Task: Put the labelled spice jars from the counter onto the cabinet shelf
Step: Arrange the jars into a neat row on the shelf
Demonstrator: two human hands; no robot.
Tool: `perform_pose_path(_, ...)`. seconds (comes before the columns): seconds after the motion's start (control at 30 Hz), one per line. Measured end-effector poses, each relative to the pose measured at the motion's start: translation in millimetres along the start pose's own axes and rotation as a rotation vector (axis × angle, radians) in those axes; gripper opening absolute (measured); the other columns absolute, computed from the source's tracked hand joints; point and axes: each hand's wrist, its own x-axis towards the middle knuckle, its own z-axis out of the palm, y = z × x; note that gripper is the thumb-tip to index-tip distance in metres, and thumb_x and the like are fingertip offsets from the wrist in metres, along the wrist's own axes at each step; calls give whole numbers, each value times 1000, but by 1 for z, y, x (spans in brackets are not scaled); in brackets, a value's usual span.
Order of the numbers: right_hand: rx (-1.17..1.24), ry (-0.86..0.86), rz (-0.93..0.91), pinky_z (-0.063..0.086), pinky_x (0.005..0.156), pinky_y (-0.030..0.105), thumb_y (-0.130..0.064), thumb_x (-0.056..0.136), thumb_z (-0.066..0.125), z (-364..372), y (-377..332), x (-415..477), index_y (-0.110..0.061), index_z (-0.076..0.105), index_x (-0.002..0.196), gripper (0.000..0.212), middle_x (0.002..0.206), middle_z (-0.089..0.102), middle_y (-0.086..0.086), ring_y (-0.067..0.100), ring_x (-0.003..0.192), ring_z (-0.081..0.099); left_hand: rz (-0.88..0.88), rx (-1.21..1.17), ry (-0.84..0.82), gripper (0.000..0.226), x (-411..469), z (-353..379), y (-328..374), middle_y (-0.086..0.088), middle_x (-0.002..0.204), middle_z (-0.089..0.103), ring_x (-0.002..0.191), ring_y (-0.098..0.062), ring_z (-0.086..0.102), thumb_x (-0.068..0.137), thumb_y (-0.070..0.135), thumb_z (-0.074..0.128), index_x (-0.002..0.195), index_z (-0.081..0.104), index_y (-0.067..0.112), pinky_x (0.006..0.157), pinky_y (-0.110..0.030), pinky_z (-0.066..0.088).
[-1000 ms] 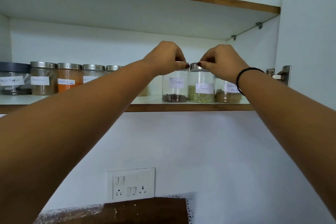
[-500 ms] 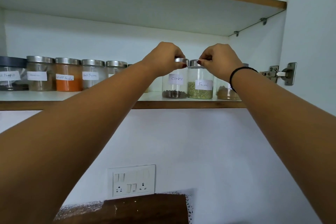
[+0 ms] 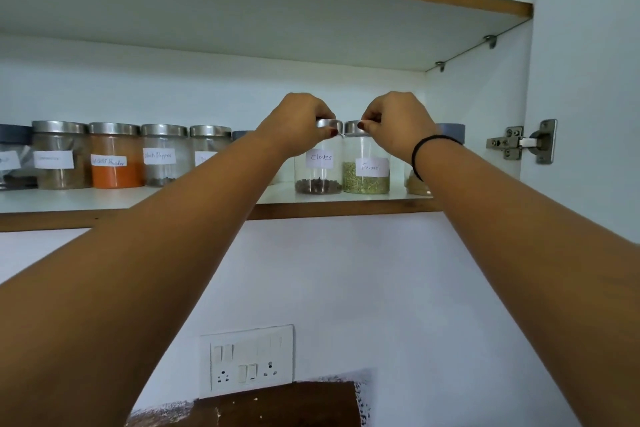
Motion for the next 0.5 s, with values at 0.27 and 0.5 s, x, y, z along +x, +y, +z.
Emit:
perform_pose_path(0.27, -23, -33, -52, 52, 80, 32, -19, 97, 56, 27, 10, 16, -11, 73, 104, 21, 103, 70, 8, 25, 92, 64, -64, 68, -14, 30, 10, 8, -14, -3, 115, 69, 98, -19, 62, 92, 29, 68, 119, 70, 17, 90, -37, 52)
perform_pose_path(0.5, 25, -85, -80, 55, 80, 35, -10, 94, 53, 43, 18, 30, -9, 74, 100, 21, 99, 71, 9, 26, 89, 65, -81, 73, -26, 26, 22, 17, -28, -3, 110, 71, 92, -15, 60, 91, 24, 70, 115, 72, 15, 81, -28, 46)
